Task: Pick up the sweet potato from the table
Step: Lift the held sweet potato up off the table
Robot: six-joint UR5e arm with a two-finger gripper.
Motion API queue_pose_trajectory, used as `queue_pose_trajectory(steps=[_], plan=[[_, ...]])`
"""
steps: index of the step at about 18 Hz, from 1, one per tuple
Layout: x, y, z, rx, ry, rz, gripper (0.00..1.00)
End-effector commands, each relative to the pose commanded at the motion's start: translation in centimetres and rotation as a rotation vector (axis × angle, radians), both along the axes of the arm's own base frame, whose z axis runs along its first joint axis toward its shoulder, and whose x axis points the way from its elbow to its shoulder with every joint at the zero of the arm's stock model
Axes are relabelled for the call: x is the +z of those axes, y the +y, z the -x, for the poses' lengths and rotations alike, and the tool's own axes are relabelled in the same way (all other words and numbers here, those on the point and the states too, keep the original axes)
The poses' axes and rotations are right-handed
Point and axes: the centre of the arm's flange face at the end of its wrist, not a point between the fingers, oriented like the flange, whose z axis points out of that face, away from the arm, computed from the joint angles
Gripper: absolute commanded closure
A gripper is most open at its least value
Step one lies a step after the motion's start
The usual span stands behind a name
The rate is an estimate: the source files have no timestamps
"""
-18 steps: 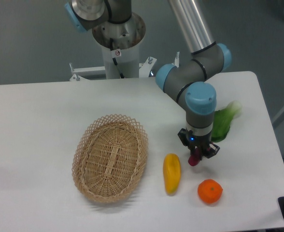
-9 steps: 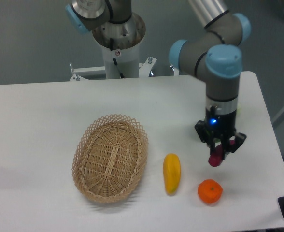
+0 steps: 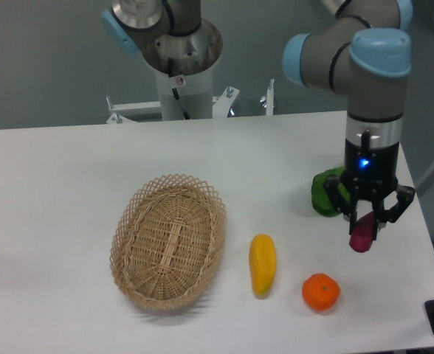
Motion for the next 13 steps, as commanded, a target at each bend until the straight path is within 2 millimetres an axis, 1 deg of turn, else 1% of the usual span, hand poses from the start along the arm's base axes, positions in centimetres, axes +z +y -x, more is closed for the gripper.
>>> queue_pose_trajectory(steps=[6, 9, 13], plan=[[0.2, 0.0, -0.5, -0.003, 0.0, 0.0, 0.7], [1.0, 0.1, -0.9, -0.006, 0.013, -0.006, 0.7], [1.0, 0.2, -1.1, -0.01, 0.012, -0.005, 0.7]])
